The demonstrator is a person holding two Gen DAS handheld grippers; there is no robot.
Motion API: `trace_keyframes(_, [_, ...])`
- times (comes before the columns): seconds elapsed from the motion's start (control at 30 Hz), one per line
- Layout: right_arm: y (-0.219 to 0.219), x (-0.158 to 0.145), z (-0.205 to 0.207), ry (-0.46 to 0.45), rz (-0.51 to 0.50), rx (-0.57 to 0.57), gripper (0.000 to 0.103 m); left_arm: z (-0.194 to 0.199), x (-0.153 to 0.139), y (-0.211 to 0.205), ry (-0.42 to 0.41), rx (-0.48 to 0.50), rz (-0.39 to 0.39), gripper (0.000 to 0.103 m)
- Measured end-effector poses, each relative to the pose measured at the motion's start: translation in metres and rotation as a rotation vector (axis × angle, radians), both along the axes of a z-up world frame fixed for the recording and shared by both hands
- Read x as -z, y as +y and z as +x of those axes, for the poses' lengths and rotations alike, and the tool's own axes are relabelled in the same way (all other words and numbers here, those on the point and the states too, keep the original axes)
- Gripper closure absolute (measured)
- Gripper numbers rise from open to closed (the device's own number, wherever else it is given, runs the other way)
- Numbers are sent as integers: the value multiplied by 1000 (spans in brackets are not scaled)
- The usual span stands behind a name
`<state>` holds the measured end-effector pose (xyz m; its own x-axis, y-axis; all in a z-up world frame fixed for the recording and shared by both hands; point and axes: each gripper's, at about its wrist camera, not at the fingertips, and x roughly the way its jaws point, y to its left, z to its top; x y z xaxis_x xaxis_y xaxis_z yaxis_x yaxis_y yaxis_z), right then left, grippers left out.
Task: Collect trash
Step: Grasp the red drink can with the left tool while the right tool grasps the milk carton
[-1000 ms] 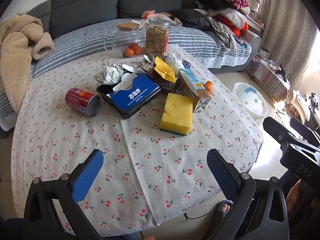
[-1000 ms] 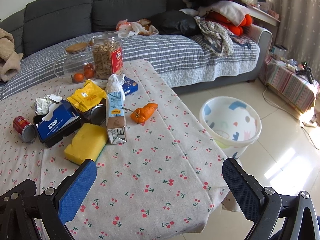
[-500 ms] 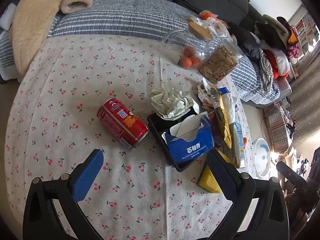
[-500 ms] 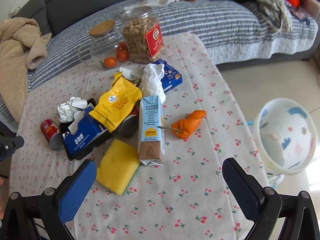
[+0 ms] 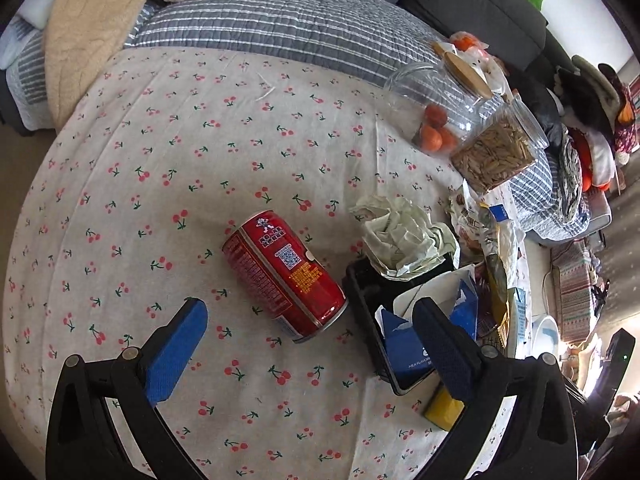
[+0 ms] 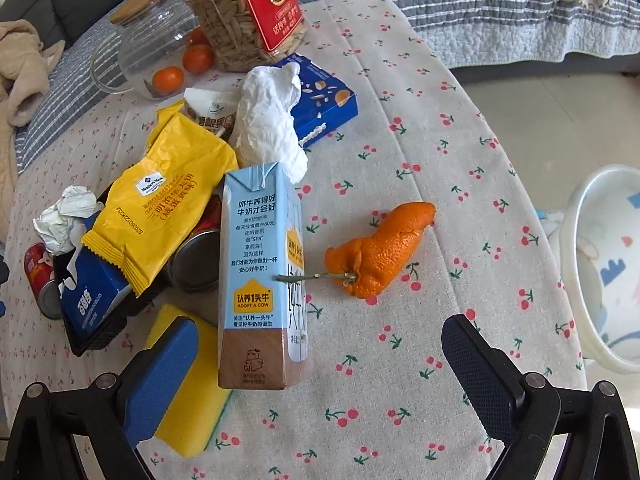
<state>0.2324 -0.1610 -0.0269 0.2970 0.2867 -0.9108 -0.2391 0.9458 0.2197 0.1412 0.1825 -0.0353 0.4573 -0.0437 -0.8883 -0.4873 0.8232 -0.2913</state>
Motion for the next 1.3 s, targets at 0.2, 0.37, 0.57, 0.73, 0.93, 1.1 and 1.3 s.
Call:
trace_keyframes(0.2, [36,13,-4,8,-30,-91,20,14,-5,-18,-29,85,20,1])
trace_keyframes(0.37, [50,20,-6,-5,-67,-117,53,28,-8,-27,-42,136,85,1])
trace_keyframes(0.57, [46,12,-8,-21,-27,-99,59,30,-4,-15,-21,86,71,1])
trace_keyframes(0.73, [38,6,-11,-22,22,-76,59,18,11,12,44,-64,34,1])
trace_keyframes(0.93, [33,-11,-13,-55,78,-73,59,18,30,27,69,-136,-34,1])
trace_keyframes(1.1, [29,-9,-13,-46,87,-71,59,21,56,28,125,-163,-53,8])
trace_keyframes(1.3, [18,-11,-17,-49,96,-53,59,14,64,35,101,-189,-123,48])
